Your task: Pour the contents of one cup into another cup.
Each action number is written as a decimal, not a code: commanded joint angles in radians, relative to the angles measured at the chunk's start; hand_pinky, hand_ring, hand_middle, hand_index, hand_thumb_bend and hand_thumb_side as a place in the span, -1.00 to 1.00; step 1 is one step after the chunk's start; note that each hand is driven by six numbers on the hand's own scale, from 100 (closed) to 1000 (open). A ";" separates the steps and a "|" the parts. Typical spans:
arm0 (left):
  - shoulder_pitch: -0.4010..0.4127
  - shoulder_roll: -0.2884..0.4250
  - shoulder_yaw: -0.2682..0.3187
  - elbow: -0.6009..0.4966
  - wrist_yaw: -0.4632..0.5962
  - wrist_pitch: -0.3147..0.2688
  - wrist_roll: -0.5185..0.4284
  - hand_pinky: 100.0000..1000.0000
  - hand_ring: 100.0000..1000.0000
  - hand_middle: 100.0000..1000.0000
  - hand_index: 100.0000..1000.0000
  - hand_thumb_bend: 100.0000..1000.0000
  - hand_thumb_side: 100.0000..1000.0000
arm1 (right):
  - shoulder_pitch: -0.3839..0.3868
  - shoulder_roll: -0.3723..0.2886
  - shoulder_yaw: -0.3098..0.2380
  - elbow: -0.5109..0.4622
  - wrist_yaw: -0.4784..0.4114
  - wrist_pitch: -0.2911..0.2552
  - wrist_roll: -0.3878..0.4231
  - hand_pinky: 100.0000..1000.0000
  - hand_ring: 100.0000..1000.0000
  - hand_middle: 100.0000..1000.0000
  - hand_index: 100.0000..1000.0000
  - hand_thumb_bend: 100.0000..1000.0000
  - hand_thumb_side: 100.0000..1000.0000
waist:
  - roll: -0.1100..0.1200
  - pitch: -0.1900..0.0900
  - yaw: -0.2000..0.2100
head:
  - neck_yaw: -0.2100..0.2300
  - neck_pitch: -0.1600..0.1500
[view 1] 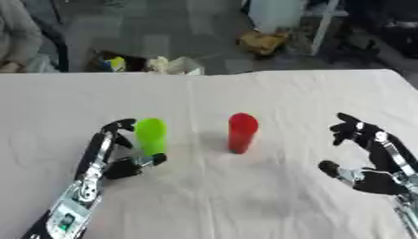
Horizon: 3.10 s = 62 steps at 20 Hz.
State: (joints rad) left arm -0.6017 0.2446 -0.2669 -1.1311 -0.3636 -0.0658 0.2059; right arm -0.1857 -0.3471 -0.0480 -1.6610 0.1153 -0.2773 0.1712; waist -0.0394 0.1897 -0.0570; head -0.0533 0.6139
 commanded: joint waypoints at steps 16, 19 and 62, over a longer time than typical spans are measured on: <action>-0.058 -0.008 -0.004 0.021 -0.009 -0.040 -0.045 0.20 -0.35 -0.05 0.57 0.58 -0.23 | -0.014 -0.007 0.001 -0.016 -0.007 -0.004 0.007 0.54 1.00 -0.16 0.36 0.24 -0.44 | -0.001 -0.002 -0.026 | 0.008 -0.004; -0.059 -0.009 -0.005 0.027 -0.011 -0.038 -0.050 0.11 -0.44 -0.13 0.56 0.31 -0.32 | -0.014 -0.006 0.001 -0.016 -0.007 -0.004 0.008 0.54 1.00 -0.16 0.36 0.24 -0.44 | -0.002 -0.001 -0.028 | 0.008 -0.004; 0.109 0.120 -0.006 -0.556 0.207 0.066 -0.064 -0.27 -0.80 -0.48 0.53 -1.00 -0.72 | -0.254 -0.118 0.122 0.367 0.031 -0.073 -0.002 0.55 1.00 -0.15 0.40 0.33 -0.40 | 0.015 -0.035 0.079 | -0.076 0.002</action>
State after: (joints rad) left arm -0.4827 0.3520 -0.2726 -1.6629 -0.1656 0.0012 0.1477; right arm -0.4213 -0.4309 0.0750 -1.3064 0.1364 -0.3424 0.1727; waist -0.0260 0.1714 0.0234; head -0.1227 0.6146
